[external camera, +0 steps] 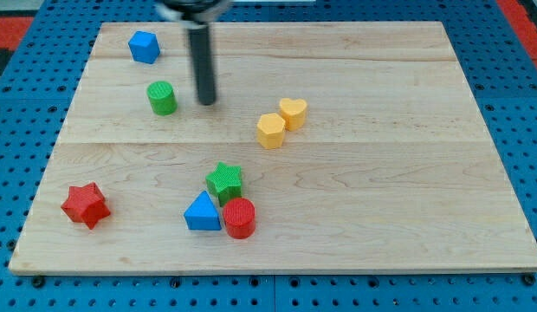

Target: Place the blue triangle horizontally at the left side of the green star

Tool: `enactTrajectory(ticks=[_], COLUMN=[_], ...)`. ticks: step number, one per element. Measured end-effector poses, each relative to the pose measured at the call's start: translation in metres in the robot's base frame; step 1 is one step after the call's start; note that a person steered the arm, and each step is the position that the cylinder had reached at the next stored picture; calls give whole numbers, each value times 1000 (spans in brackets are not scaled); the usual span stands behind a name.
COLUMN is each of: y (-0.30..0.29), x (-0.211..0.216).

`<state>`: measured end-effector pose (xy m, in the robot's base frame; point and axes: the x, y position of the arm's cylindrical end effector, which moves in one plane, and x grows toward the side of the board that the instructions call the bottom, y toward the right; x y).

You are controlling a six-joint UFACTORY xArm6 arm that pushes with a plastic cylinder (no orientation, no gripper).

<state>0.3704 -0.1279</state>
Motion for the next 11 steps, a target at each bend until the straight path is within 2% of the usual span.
enactTrajectory(ticks=[1,2,4,5,6,7,8,9,10,11], y=[-55,-29,-28,3,59,47,19,61,38,6], x=[21,91,220,247,199,124,86,163,168,124])
